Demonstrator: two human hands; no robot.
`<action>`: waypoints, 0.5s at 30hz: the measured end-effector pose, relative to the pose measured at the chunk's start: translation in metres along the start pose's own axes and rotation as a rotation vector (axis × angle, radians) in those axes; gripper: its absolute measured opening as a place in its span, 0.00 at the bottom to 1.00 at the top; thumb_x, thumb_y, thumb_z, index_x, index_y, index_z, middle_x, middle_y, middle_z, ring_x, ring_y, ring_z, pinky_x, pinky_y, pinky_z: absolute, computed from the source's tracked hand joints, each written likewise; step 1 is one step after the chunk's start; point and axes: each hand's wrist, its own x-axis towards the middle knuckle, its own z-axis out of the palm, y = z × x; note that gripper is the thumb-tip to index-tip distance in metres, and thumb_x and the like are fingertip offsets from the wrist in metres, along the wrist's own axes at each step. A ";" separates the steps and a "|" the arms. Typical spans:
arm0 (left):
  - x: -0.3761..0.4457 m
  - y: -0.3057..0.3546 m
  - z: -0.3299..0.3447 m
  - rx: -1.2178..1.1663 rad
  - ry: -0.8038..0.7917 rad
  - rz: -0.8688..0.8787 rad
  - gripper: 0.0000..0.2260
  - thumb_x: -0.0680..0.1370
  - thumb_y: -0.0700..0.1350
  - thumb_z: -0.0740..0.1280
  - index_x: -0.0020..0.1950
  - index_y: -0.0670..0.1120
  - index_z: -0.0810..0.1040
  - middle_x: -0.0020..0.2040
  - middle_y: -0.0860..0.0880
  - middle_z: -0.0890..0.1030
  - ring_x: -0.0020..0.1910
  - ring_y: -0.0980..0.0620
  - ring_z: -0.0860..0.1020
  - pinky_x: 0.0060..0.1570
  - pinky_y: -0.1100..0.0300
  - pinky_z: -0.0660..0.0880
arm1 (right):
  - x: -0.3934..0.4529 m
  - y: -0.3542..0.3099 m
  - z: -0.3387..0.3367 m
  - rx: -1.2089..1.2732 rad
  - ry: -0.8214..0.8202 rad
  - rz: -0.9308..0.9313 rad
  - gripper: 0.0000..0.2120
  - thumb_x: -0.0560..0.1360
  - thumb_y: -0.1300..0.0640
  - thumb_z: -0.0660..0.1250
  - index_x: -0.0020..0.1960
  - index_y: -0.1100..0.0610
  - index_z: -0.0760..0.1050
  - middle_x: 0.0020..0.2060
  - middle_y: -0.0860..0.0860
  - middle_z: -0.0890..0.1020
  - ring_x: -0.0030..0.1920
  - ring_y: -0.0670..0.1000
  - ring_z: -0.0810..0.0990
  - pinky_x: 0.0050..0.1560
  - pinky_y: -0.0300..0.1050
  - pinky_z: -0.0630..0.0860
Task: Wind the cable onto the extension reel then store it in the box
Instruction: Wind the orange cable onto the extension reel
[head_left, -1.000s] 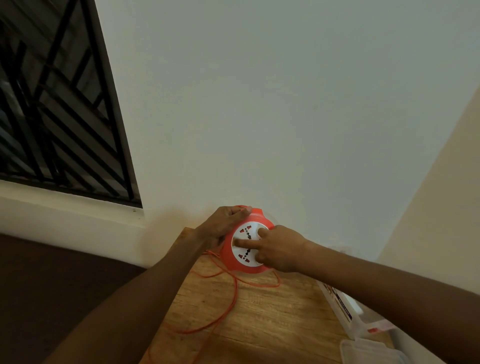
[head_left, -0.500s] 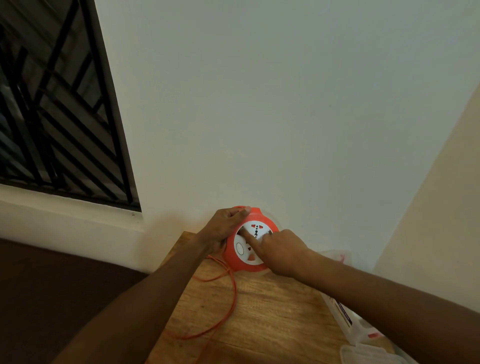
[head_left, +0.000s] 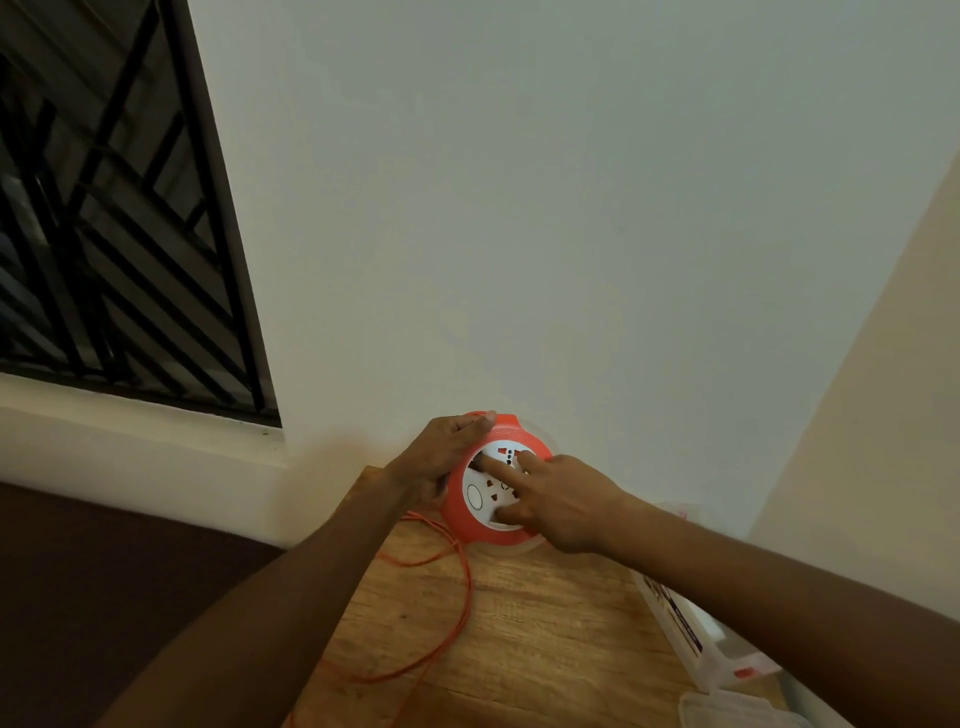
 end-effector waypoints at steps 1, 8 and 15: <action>0.000 0.000 -0.001 -0.009 0.000 -0.004 0.18 0.72 0.65 0.72 0.55 0.55 0.88 0.55 0.43 0.88 0.51 0.40 0.88 0.44 0.51 0.86 | 0.000 0.000 -0.001 -0.014 -0.006 -0.001 0.25 0.78 0.55 0.69 0.73 0.45 0.68 0.79 0.56 0.53 0.71 0.64 0.66 0.60 0.60 0.77; 0.000 -0.004 0.003 0.018 0.071 0.035 0.19 0.80 0.60 0.67 0.60 0.47 0.85 0.55 0.42 0.88 0.52 0.39 0.87 0.55 0.42 0.85 | 0.017 -0.011 -0.001 -0.035 -0.010 0.250 0.40 0.78 0.47 0.68 0.80 0.52 0.48 0.68 0.66 0.71 0.65 0.65 0.73 0.65 0.59 0.70; -0.002 0.002 0.008 0.047 0.079 0.051 0.25 0.74 0.64 0.69 0.60 0.48 0.85 0.53 0.44 0.89 0.50 0.40 0.88 0.50 0.47 0.86 | 0.023 -0.020 0.000 0.080 -0.063 0.350 0.39 0.80 0.49 0.65 0.80 0.58 0.44 0.71 0.67 0.67 0.65 0.68 0.74 0.67 0.62 0.71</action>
